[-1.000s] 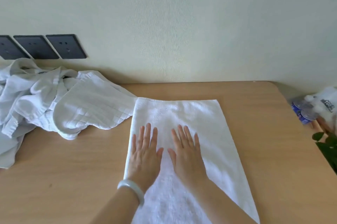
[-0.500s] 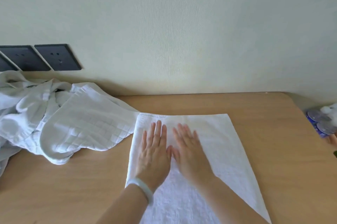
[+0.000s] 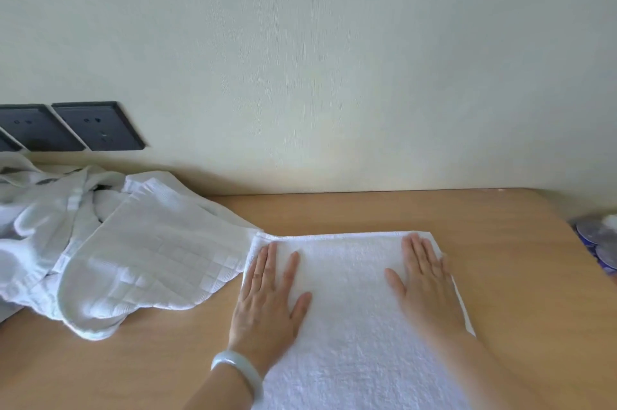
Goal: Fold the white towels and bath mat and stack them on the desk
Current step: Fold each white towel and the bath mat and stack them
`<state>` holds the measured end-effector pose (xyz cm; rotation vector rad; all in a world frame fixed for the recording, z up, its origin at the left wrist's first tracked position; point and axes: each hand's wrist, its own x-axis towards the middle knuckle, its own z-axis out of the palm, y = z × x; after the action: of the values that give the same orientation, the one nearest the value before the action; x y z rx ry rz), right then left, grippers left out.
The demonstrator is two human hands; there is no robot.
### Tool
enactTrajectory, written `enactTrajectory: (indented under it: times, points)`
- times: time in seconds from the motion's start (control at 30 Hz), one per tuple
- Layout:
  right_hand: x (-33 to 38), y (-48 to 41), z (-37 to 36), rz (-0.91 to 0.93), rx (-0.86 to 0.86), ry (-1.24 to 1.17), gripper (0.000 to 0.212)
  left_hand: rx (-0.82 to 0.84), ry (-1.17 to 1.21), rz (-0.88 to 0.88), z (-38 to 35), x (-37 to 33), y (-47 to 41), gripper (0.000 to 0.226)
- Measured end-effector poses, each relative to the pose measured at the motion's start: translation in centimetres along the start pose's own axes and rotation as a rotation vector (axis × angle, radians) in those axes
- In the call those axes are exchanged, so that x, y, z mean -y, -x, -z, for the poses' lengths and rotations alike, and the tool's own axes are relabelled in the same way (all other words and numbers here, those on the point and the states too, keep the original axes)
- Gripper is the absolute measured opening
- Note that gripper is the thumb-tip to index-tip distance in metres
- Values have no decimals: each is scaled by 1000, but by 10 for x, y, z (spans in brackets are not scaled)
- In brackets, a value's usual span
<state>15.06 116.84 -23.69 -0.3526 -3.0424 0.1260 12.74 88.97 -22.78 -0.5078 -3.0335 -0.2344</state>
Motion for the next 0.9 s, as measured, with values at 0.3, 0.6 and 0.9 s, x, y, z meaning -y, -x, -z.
enactTrajectory:
  times: [0.3,0.6,0.9]
  points:
    - [83,-1,-8,316,14,-64,59,56,-32,-135,-8,2,-28,64]
    - [5,-12,1,-70,23,-40,89,54,-40,-129,-4,16,-28,64]
    - [11,-7,16,-95,13,-51,92,44,10,-277,5,19,-15,57]
